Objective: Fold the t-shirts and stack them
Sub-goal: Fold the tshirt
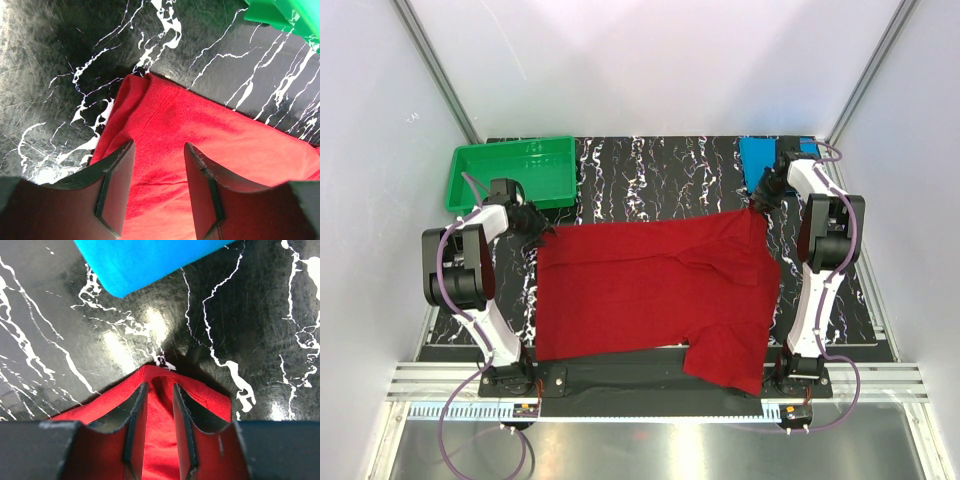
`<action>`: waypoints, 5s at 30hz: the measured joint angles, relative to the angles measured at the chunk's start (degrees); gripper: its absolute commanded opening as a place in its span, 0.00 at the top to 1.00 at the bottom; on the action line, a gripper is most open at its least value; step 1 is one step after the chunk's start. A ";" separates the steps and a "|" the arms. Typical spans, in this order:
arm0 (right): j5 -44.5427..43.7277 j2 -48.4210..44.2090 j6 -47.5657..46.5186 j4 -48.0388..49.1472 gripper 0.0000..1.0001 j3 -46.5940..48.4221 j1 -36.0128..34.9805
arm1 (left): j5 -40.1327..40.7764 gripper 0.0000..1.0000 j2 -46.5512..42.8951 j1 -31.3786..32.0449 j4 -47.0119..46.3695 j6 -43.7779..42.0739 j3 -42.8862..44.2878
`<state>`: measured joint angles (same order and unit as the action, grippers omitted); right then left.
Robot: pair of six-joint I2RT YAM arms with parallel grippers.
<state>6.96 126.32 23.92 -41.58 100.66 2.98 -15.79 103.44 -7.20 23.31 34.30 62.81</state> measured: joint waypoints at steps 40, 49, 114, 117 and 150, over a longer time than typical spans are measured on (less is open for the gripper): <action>-4.00 -21.79 -4.50 -11.85 0.55 -8.57 -9.73 | 2.60 0.35 -18.32 3.54 4.48 -4.96 -1.33; 8.09 -36.17 -5.22 -4.81 0.69 -38.51 -19.69 | -3.15 0.50 -19.50 16.63 3.50 -8.50 -2.19; 9.29 -28.59 11.08 16.15 1.00 -42.03 -21.84 | -4.33 0.53 -49.55 28.22 17.38 0.92 -16.24; 11.65 -29.68 12.44 13.77 1.00 -42.07 -21.84 | -4.33 0.53 -48.94 28.22 16.83 1.27 -16.90; 10.54 -40.35 6.95 1.22 0.62 -45.24 -7.13 | -5.01 0.51 -21.81 45.29 -1.92 5.07 -10.05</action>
<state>17.50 85.97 30.87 -40.36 55.42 -4.14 -20.80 81.62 38.09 21.39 39.38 52.75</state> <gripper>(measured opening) 0.431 0.492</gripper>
